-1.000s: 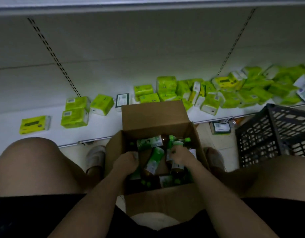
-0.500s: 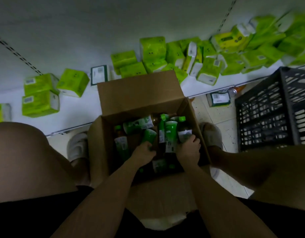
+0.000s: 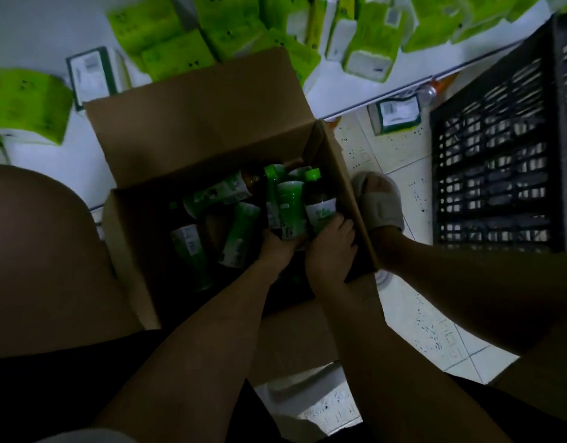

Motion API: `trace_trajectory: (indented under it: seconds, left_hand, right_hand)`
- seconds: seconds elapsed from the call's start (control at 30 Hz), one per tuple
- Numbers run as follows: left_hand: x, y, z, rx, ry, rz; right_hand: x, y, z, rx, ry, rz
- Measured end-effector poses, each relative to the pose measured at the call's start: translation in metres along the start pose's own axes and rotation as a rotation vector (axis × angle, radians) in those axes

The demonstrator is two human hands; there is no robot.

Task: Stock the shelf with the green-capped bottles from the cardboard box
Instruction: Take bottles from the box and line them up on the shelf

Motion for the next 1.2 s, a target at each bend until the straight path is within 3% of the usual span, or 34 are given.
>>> trace_trajectory:
  seconds: [0.57,0.87,1.2]
  left_hand:
    - [0.021,-0.045,-0.004,-0.131,0.07,0.09]
    - [0.052,-0.079,0.0,-0.221,0.04,0.028]
    - [0.105,-0.145,-0.019,-0.591,0.224,0.283]
  right_hand:
    - [0.001,-0.011,-0.001,-0.093,-0.093,-0.161]
    - [0.012,-0.022,-0.008,-0.124,-0.134,-0.325]
    - [0.062,-0.031,-0.038,-0.296,-0.188,-0.369]
Point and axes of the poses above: each hand's wrist, its own x-axis away from the middle knuckle, its own y-axis out of the palm, z = x × y, the point moved 5 cm from there along -x, towards the middle knuckle, and after that the axes turned 6 degrees about -x, right-handed, at the moved point
